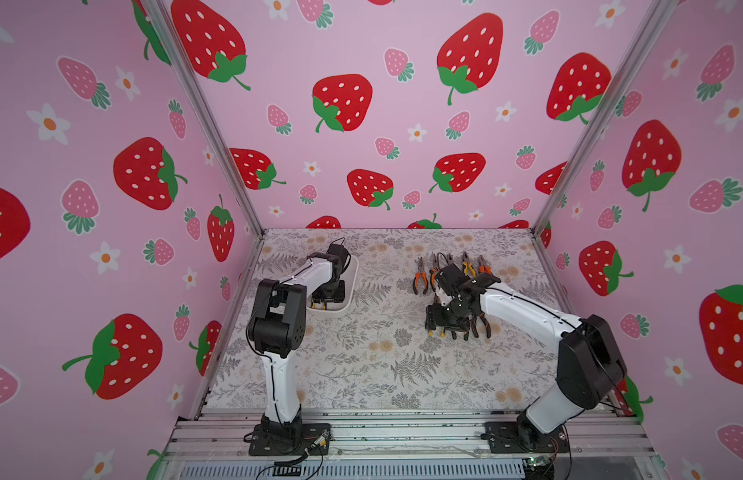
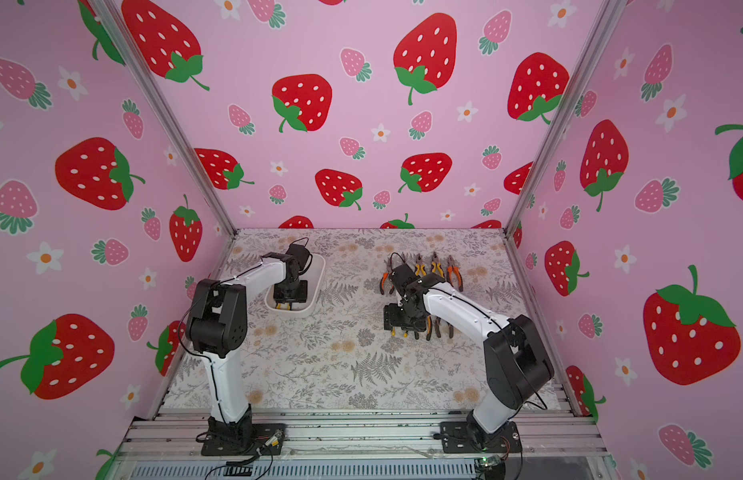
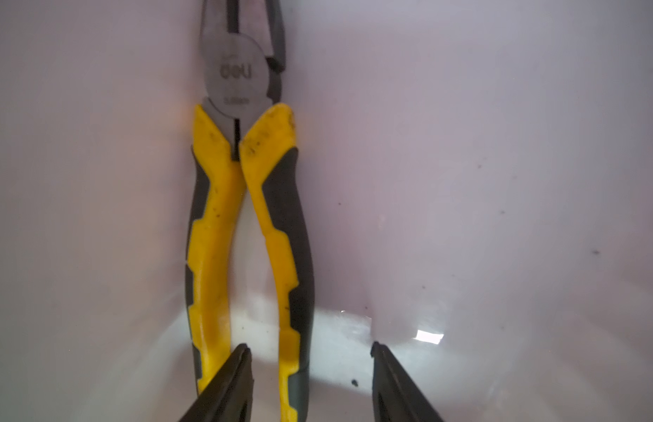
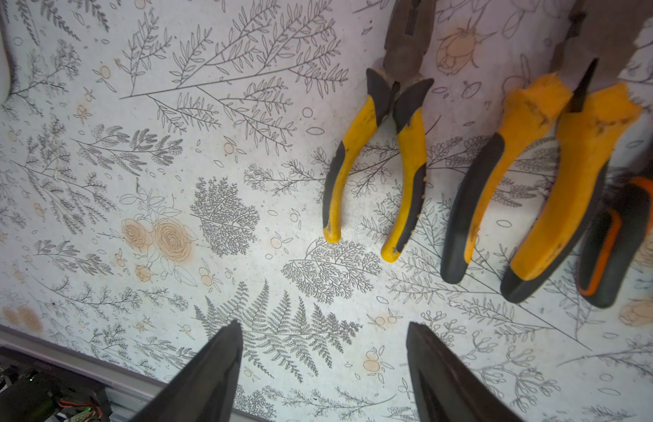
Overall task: Take the pliers out of the storage box
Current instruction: Pick up the pliers from the storage box.
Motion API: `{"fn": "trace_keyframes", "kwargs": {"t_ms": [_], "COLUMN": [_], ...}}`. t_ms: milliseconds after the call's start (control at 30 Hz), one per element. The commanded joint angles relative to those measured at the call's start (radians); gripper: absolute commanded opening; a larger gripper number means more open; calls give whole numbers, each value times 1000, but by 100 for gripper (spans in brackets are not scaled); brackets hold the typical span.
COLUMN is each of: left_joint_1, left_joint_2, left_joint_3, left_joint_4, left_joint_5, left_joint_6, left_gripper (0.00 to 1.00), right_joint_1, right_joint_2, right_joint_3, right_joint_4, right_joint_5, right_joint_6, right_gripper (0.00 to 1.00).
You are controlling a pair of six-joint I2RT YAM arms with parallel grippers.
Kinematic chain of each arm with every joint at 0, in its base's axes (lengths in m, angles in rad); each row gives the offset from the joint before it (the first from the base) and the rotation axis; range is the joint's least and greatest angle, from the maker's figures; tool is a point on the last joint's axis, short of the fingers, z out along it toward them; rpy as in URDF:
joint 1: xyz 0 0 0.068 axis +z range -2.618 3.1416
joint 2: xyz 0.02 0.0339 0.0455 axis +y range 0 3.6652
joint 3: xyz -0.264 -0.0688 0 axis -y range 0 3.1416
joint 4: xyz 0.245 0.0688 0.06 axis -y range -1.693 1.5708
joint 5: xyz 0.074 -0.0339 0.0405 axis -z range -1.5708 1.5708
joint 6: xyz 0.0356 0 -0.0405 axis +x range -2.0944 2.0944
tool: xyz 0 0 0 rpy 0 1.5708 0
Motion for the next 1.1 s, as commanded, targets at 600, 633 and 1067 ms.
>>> {"fn": "trace_keyframes", "kwargs": {"t_ms": [600, 633, 1067], "left_joint_1": [-18, -19, -22], "left_joint_2": [47, 39, -189], "left_joint_3": [40, 42, -30], "left_joint_4": [137, 135, 66], "left_joint_5": [384, 372, 80], "left_joint_6": [30, 25, -23], "left_gripper": [51, 50, 54], "right_joint_1": [-7, -7, -7], "right_joint_2": [-20, -21, -8], "right_joint_3": [-44, -45, -52], "right_joint_4": [-2, -2, 19], "right_joint_5": [-10, -10, -31], "right_joint_6": [9, 9, 7], "right_gripper": [76, 76, 76]}}
